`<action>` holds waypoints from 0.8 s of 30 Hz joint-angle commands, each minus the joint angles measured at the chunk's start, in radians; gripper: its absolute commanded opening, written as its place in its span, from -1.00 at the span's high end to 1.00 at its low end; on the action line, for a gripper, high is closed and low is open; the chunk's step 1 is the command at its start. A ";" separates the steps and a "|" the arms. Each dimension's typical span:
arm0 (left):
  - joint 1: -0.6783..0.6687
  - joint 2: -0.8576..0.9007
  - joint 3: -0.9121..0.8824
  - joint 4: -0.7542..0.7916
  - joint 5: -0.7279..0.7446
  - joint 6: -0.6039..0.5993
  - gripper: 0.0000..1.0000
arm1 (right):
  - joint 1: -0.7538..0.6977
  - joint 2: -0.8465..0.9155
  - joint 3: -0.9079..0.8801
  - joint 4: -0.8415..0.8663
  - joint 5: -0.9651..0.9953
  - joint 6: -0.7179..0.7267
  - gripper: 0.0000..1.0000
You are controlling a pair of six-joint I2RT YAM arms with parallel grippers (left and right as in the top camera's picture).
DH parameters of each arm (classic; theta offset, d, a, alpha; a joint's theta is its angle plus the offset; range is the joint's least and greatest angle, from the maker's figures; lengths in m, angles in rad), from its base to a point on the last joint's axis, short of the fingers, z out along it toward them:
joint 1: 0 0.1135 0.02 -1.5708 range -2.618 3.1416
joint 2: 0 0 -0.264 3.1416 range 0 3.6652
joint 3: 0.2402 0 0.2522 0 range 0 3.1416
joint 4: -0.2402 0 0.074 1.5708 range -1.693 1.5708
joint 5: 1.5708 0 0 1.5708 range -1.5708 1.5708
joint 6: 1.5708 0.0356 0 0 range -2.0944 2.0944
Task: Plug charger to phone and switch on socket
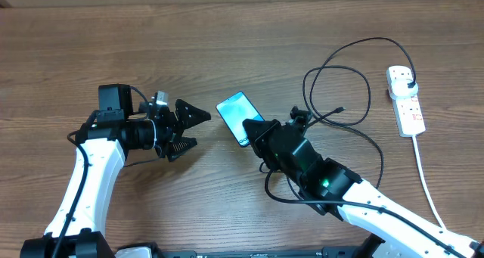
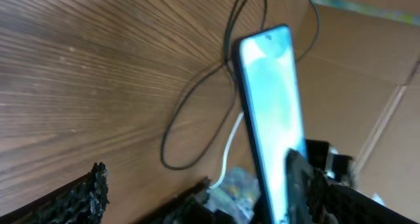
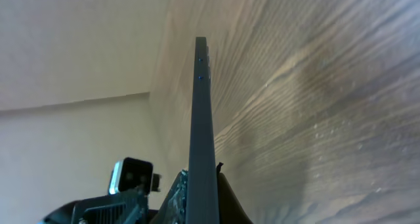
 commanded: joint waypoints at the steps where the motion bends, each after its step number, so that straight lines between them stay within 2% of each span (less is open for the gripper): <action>1: 0.002 0.005 -0.006 0.001 0.074 -0.082 -0.99 | 0.006 0.003 0.015 0.019 -0.023 0.138 0.92; 5: 0.002 0.005 -0.006 0.001 0.077 -0.212 -1.00 | 0.006 0.007 0.015 0.024 -0.059 0.180 0.92; 7: 0.002 0.005 -0.006 0.002 0.095 -0.250 -0.92 | 0.006 0.006 0.015 0.025 -0.073 0.210 0.92; 11: 0.002 0.005 -0.006 0.001 0.102 -0.280 -0.82 | 0.006 0.006 0.015 0.058 -0.168 0.287 0.92; 15: 0.002 0.005 -0.006 0.001 0.122 -0.294 -0.75 | 0.006 0.006 0.015 0.108 -0.268 0.287 0.92; 24: 0.002 0.005 -0.006 0.002 0.154 -0.415 -0.35 | 0.006 0.007 0.015 0.141 -0.333 0.290 0.92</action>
